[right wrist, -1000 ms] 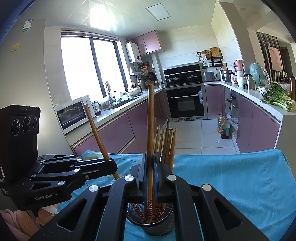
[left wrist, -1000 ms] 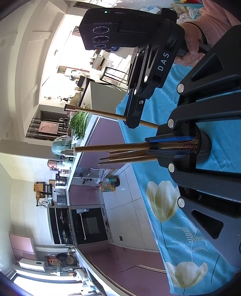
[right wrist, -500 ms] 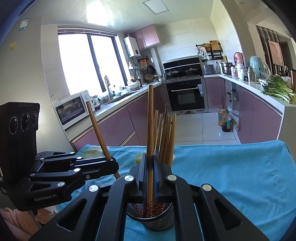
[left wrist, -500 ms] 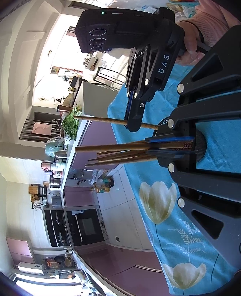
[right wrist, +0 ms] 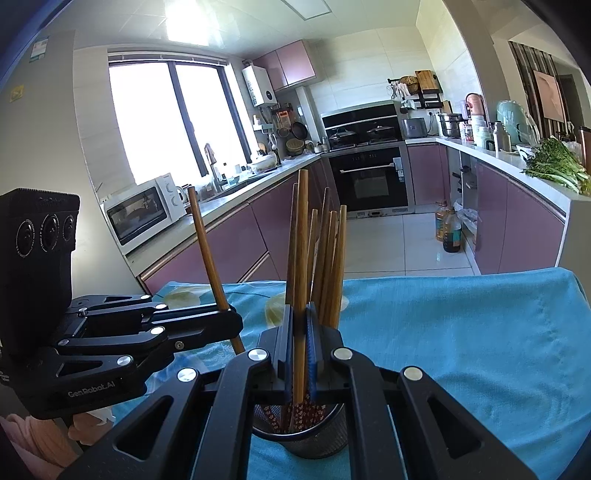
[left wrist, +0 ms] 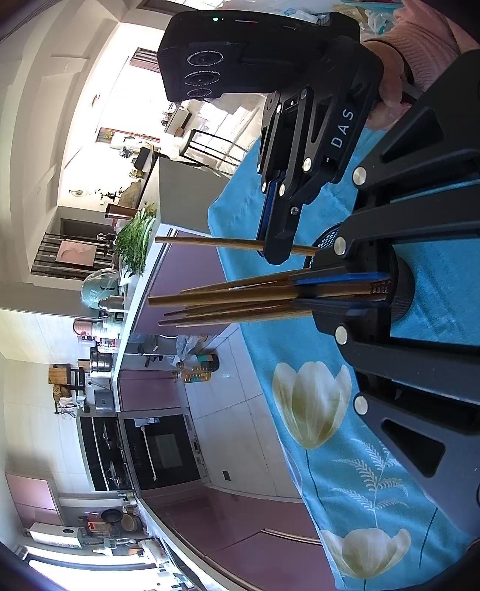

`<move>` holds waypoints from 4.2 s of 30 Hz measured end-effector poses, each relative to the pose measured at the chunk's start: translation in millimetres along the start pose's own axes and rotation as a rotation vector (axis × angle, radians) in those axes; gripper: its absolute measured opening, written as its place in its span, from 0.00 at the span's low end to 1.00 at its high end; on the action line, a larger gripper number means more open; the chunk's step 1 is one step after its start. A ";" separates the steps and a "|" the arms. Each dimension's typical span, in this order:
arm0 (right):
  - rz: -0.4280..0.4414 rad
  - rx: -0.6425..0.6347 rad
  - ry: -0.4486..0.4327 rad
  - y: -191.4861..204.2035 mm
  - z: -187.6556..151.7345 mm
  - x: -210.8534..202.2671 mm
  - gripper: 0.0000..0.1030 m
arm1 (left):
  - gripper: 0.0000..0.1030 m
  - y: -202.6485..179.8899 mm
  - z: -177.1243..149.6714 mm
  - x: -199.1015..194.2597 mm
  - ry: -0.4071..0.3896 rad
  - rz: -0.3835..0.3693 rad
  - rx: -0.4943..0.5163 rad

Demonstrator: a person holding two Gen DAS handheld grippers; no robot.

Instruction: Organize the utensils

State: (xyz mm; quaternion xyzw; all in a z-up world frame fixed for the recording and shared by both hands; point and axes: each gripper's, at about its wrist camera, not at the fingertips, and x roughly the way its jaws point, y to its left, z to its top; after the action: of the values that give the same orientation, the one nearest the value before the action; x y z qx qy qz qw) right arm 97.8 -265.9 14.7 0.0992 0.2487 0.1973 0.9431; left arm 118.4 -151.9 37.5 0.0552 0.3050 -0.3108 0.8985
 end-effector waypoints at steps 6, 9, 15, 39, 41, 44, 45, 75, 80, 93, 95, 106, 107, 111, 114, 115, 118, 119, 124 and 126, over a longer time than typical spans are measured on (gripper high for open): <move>0.000 0.012 0.005 -5.2 1.1 1.5 0.05 | 0.08 7.8 3.1 12.8 0.015 0.003 -0.019; -0.001 0.014 0.007 -3.9 0.5 2.9 0.05 | 0.08 12.3 4.4 20.9 0.030 0.000 -0.027; -0.006 0.024 0.008 -6.9 0.1 3.9 0.06 | 0.08 16.7 -0.8 37.7 0.061 -0.002 -0.038; -0.069 -0.075 -0.031 22.5 -20.6 -15.8 0.66 | 0.86 49.2 -58.4 -33.5 -0.173 0.241 -0.130; -0.080 -0.095 -0.040 28.6 -25.4 -16.9 0.75 | 0.93 51.2 -67.8 -46.5 -0.208 0.290 -0.124; -0.093 -0.123 -0.059 38.5 -32.6 -17.5 0.84 | 0.95 51.5 -78.7 -60.8 -0.238 0.350 -0.117; -0.096 -0.128 -0.066 40.4 -35.0 -19.2 0.86 | 0.95 52.2 -82.5 -64.7 -0.246 0.362 -0.116; -0.159 -0.208 -0.239 84.1 -60.6 -43.4 0.93 | 0.95 55.6 -130.0 -148.9 -0.433 0.591 -0.180; -0.171 -0.214 -0.245 84.3 -61.0 -44.0 0.93 | 0.95 51.7 -130.9 -152.1 -0.449 0.618 -0.162; -0.180 -0.197 -0.250 79.4 -61.3 -44.7 0.93 | 0.95 49.0 -131.2 -159.5 -0.480 0.631 -0.166; -0.183 -0.196 -0.252 79.7 -62.2 -44.4 0.93 | 0.95 49.4 -131.1 -160.1 -0.481 0.629 -0.166; -0.186 -0.185 -0.256 77.6 -63.0 -46.4 0.93 | 0.95 48.8 -130.7 -162.2 -0.490 0.631 -0.168; -0.186 -0.183 -0.255 77.5 -62.9 -46.3 0.93 | 0.95 48.7 -130.7 -162.4 -0.491 0.629 -0.169; -0.190 -0.181 -0.255 78.2 -62.5 -45.9 0.93 | 0.95 49.2 -130.5 -162.8 -0.492 0.631 -0.173; -0.194 -0.181 -0.255 78.8 -61.7 -45.0 0.93 | 0.95 48.7 -130.1 -162.5 -0.492 0.633 -0.171; -0.195 -0.179 -0.255 78.5 -61.2 -44.6 0.93 | 0.95 48.6 -130.3 -162.5 -0.492 0.634 -0.171; -0.198 -0.176 -0.258 78.7 -60.9 -44.5 0.93 | 0.95 48.2 -130.8 -161.8 -0.489 0.633 -0.171; -0.197 -0.176 -0.258 78.9 -60.6 -44.3 0.93 | 0.95 48.1 -130.8 -161.8 -0.488 0.632 -0.172; -0.200 -0.177 -0.262 78.6 -60.1 -44.7 0.93 | 0.95 48.1 -131.0 -161.2 -0.487 0.631 -0.171; -0.200 -0.176 -0.261 77.7 -59.9 -44.6 0.93 | 0.95 48.2 -130.9 -161.3 -0.488 0.629 -0.172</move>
State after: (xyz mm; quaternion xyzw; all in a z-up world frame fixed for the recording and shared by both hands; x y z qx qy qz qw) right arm 6.7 -209.3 4.7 0.0157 0.1146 0.1091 0.9873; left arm -20.4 9.2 21.3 -0.0049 0.0761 0.0017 0.9971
